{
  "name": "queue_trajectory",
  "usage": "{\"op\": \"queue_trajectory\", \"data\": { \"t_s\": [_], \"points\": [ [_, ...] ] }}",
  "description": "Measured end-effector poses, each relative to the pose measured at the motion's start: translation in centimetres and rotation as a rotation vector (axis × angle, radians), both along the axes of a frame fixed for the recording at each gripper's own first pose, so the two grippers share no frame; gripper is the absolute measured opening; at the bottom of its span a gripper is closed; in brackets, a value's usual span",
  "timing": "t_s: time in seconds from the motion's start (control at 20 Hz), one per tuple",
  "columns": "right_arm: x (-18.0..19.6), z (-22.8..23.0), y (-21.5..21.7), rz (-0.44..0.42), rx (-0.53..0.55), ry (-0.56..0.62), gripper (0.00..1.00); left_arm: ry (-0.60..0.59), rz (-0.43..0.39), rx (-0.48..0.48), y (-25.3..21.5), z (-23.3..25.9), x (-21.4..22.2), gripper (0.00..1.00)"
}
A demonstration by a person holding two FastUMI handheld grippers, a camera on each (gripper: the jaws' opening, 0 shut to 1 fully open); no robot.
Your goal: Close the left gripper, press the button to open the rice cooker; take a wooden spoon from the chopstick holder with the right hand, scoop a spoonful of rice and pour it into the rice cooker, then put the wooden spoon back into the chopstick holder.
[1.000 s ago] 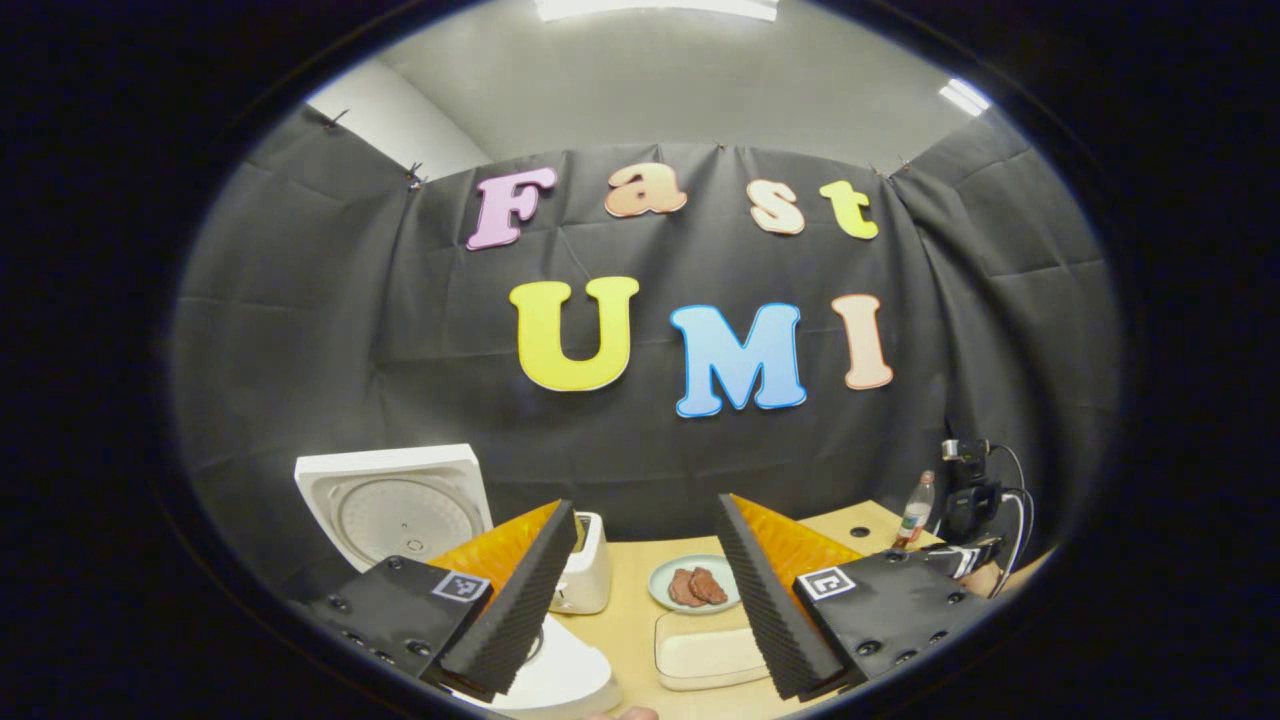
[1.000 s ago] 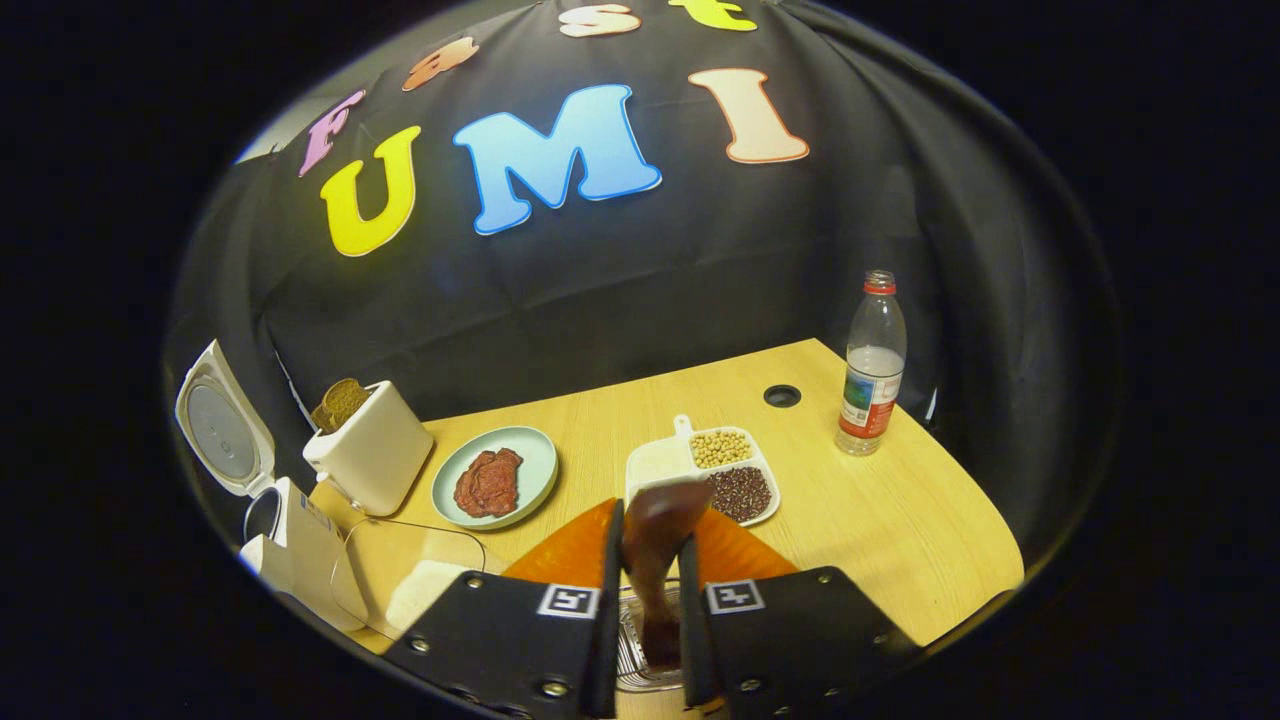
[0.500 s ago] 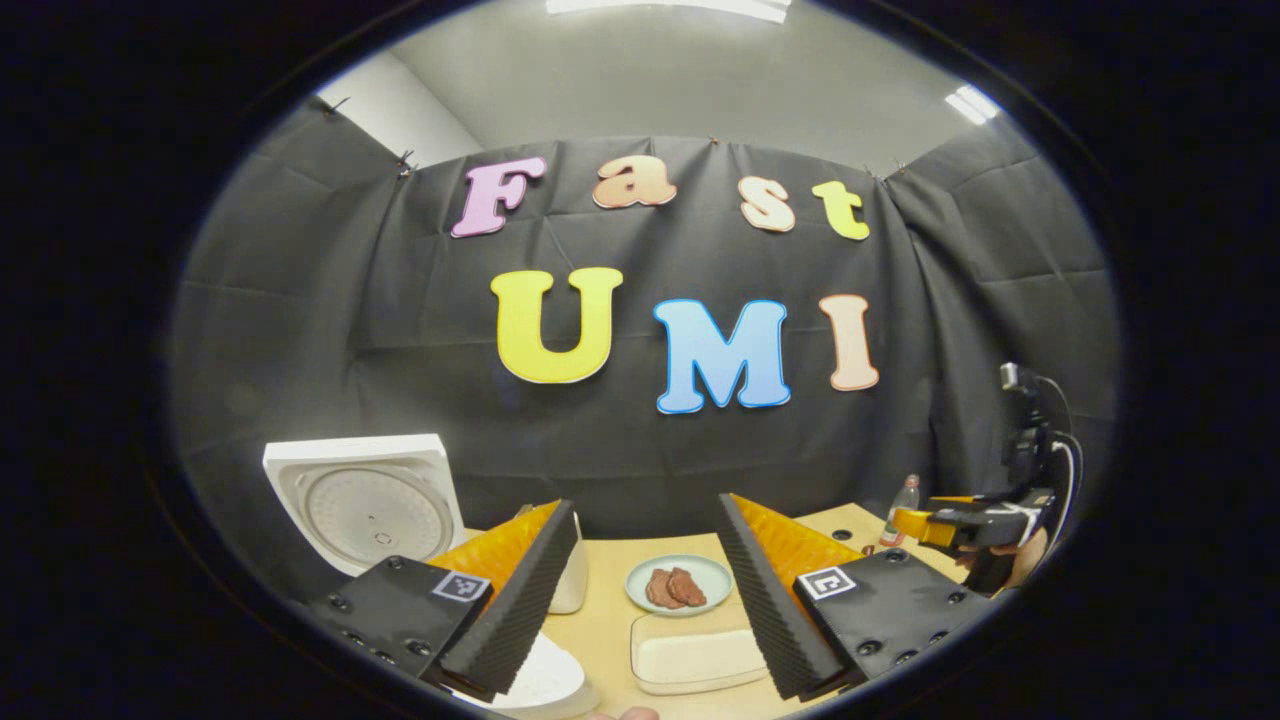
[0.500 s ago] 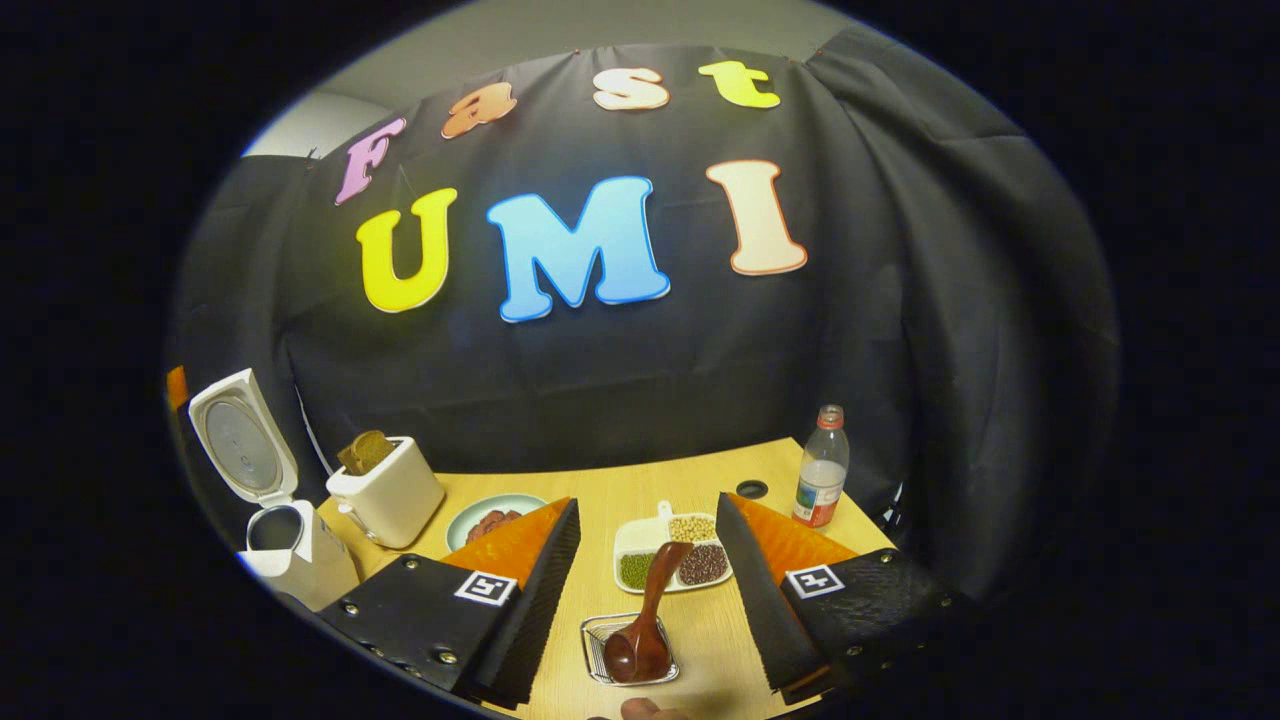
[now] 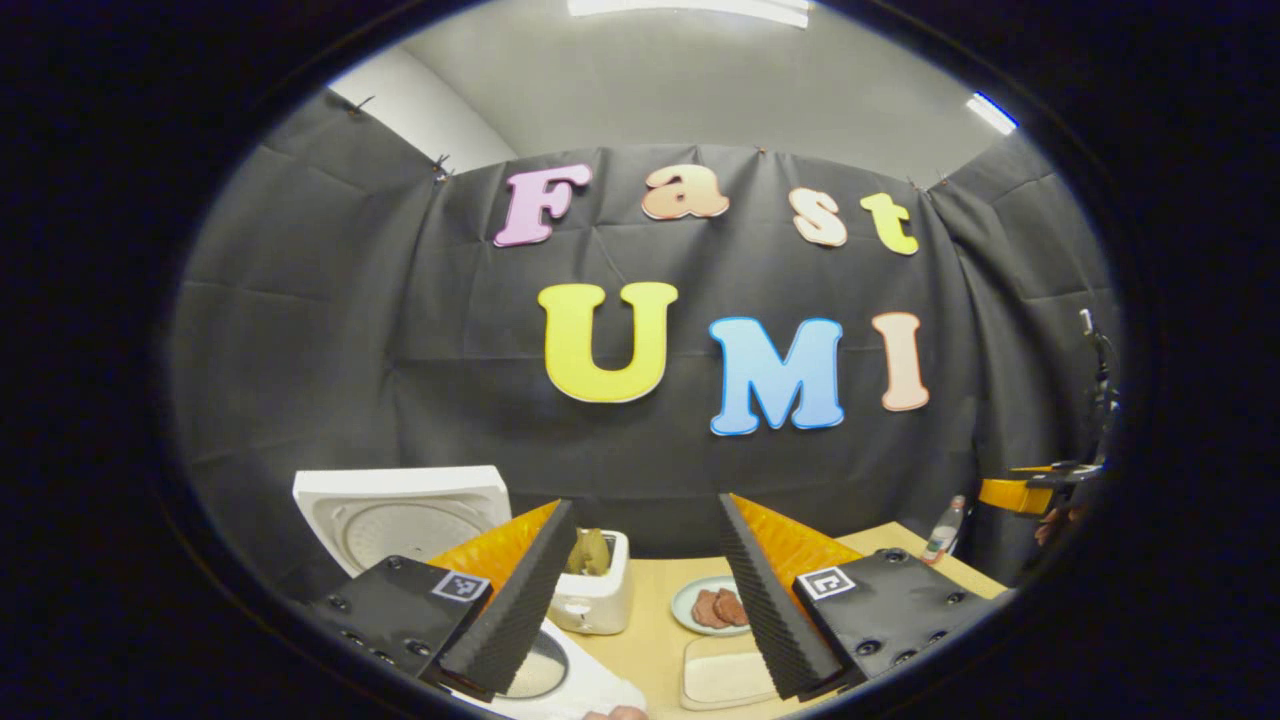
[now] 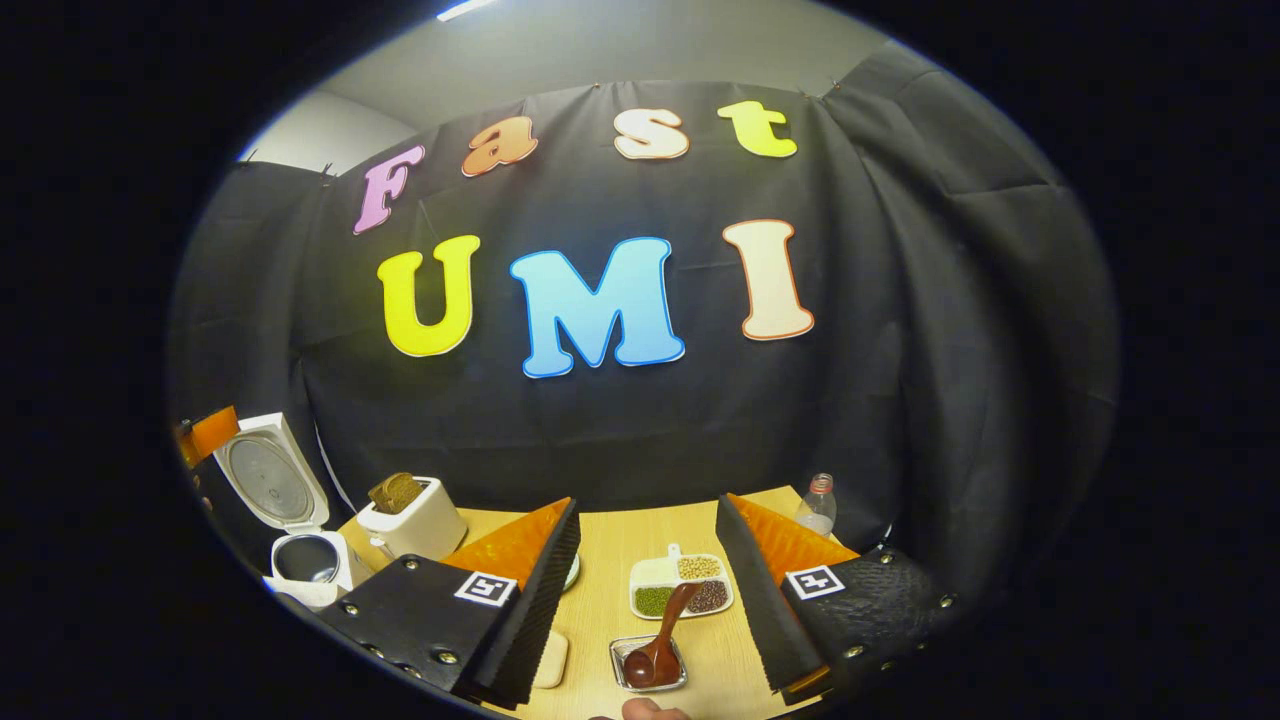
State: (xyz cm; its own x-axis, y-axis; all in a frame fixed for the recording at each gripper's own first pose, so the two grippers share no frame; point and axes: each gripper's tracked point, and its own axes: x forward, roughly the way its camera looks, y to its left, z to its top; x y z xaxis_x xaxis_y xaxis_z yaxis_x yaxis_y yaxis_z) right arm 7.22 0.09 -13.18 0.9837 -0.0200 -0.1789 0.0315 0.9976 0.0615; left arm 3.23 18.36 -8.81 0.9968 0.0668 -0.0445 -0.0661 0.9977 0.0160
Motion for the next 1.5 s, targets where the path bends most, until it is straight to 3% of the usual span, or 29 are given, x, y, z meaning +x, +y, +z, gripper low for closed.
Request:
{"op": "queue_trajectory", "data": {
  "t_s": [0.35,0.4,0.55,0.75,0.95,1.3,1.4,1.5],
  "points": [
    [-0.4,0.6,0.5,0.009,0.018,0.006,0.83,-0.007,0.147,-0.002,9.6,3.9,1.7,0.98],
    [-0.3,0.7,0.5,0.007,0.016,0.004,0.83,-0.006,0.166,-0.002,11.0,4.1,2.1,0.94],
    [-0.2,1.0,0.8,0.012,0.006,-0.001,0.83,0.019,0.195,-0.033,14.7,3.8,3.4,0.99],
    [-0.1,1.5,1.0,0.012,0.003,-0.002,0.83,0.037,0.251,-0.035,19.9,3.0,5.6,0.98],
    [0.1,1.7,0.8,0.006,-0.018,0.001,0.83,0.055,0.263,-0.035,23.2,2.1,8.1,0.96],
    [0.3,1.9,0.5,-0.013,-0.025,0.003,0.83,0.139,0.331,-0.151,27.9,-2.0,12.1,0.98],
    [0.3,1.7,0.6,-0.012,-0.021,0.009,0.83,0.173,0.339,-0.161,28.1,-3.2,12.7,0.99],
    [0.4,1.0,0.7,-0.007,-0.007,0.027,0.83,0.197,0.351,-0.11,28.0,-3.9,13.0,0.94]
  ]
}}
